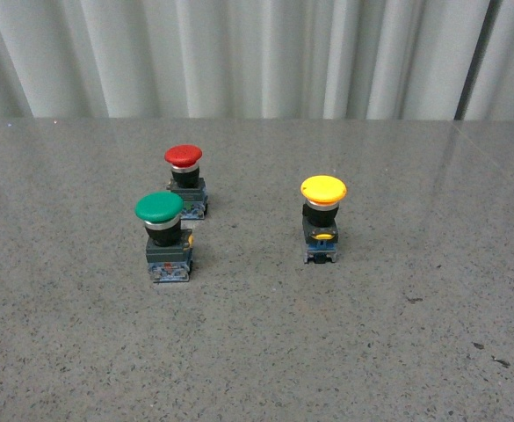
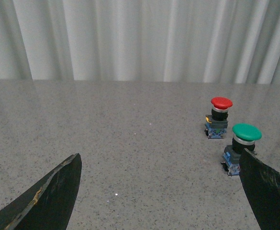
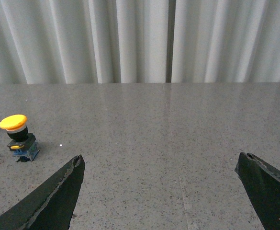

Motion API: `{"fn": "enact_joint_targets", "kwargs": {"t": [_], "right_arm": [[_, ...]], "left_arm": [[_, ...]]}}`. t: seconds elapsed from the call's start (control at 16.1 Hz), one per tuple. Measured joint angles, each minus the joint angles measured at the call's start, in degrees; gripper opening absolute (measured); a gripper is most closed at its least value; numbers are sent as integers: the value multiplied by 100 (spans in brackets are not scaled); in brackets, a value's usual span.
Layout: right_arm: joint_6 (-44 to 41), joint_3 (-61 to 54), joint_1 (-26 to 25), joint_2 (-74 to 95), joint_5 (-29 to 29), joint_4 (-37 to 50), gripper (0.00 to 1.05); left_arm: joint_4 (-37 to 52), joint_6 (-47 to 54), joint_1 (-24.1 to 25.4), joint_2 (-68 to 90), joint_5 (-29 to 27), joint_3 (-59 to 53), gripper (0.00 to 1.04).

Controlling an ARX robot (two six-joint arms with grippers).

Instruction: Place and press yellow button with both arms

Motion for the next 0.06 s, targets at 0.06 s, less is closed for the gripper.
{"fn": "enact_joint_targets", "kwargs": {"t": [0.06], "right_arm": [[0, 0, 0, 0, 0, 0, 98]], "left_arm": [[0, 0, 0, 0, 0, 0, 98]]}}
